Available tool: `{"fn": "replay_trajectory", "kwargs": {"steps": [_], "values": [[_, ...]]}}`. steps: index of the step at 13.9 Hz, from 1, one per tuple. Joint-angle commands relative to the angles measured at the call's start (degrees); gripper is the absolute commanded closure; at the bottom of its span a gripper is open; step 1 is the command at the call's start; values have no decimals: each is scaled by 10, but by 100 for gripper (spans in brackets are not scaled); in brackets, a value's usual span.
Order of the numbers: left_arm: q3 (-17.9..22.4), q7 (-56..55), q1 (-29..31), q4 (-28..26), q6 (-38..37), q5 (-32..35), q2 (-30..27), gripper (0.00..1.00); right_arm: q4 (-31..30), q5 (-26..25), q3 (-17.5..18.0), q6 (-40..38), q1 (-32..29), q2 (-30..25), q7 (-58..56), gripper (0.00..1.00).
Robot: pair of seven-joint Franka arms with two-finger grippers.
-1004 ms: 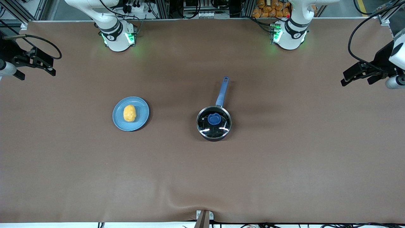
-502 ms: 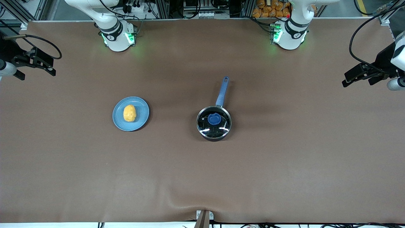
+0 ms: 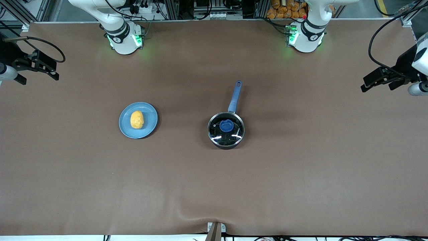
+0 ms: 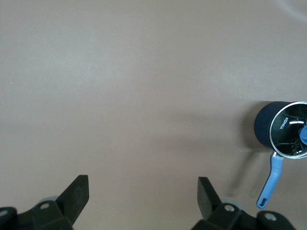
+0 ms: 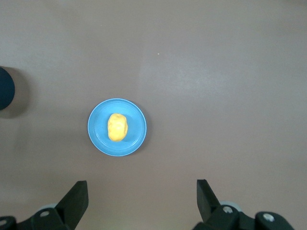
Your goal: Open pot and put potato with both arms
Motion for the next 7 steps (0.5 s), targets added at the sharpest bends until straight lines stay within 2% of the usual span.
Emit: {"fn": "replay_trajectory", "kwargs": {"steps": [1,3,4,7], "values": [[-2,3,-3,8,-1,4,3,0,14,10,-2,-10,1,7,2,0],[-4,0,-7,4,-4,2,4,0,14,10,-2,-10,1,7,2,0],[-18,-7,-16,4,-3,2,17,0,14,10,-2,-10,1,7,2,0],[-89,-128,-28,9,16,4,52,0,14,10,-2,-10,1,8,2,0]]}}
